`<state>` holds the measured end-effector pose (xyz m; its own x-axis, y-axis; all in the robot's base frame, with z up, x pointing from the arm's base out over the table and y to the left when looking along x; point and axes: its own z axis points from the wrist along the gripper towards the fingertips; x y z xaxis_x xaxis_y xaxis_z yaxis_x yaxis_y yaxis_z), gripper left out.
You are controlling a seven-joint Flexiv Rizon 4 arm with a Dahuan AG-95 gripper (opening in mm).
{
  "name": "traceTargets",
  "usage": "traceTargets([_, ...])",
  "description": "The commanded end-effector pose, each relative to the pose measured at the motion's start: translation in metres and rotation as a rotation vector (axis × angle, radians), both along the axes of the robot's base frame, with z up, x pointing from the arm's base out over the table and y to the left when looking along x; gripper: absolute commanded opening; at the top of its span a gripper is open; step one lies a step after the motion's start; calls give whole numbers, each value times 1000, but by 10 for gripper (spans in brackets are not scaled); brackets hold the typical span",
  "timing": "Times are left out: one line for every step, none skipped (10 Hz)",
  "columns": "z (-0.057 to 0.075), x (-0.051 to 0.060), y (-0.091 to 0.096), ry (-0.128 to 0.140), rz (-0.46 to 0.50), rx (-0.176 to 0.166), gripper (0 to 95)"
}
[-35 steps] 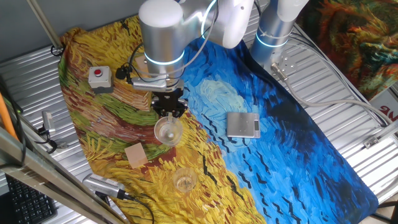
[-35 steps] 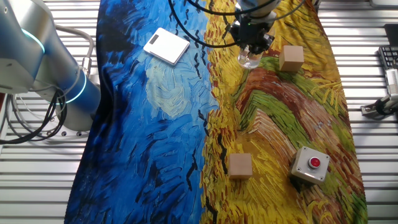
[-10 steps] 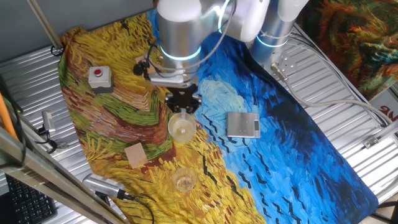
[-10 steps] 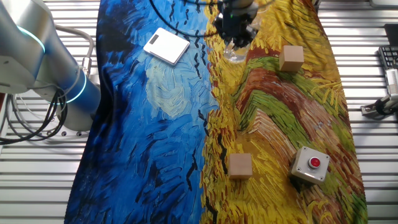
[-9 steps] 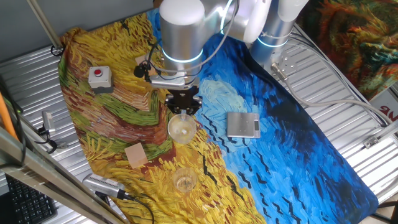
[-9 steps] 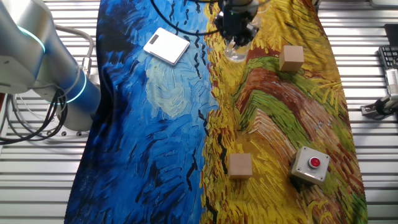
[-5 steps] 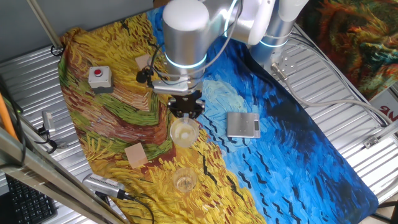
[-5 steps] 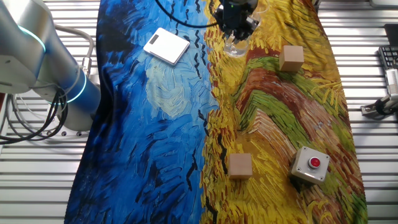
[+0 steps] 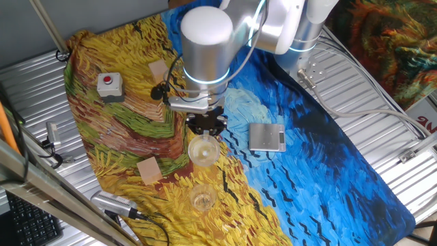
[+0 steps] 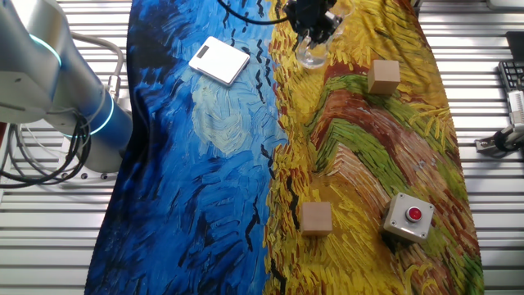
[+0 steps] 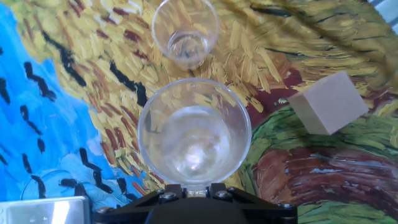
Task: Pour the water from one cup into another empty cup
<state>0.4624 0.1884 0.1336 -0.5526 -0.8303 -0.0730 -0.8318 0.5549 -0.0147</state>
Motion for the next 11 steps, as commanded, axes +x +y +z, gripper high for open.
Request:
traceTargets([-1, 2, 4, 8, -1, -8, 0])
traceTargets([-2, 3, 6, 9, -4, -14, 0])
traceTargets([-3, 4, 9, 11, -7, -13, 0])
traceTargets([-3, 4, 11, 10, -10, -15, 0])
traceTargets([-3, 4, 12, 15, -13, -19, 0])
traceTargets([-3, 5, 13, 22, -14, -30, 0])
traceTargets([-3, 5, 14, 24, -14, -40, 0])
traceTargets([-3, 5, 15, 25, -16, -39, 0])
traceTargets([-3, 6, 16, 31, -19, -39, 0])
traceTargets([-4, 6, 17, 31, -21, -44, 0])
traceTargets([-4, 7, 19, 36, -22, -51, 0])
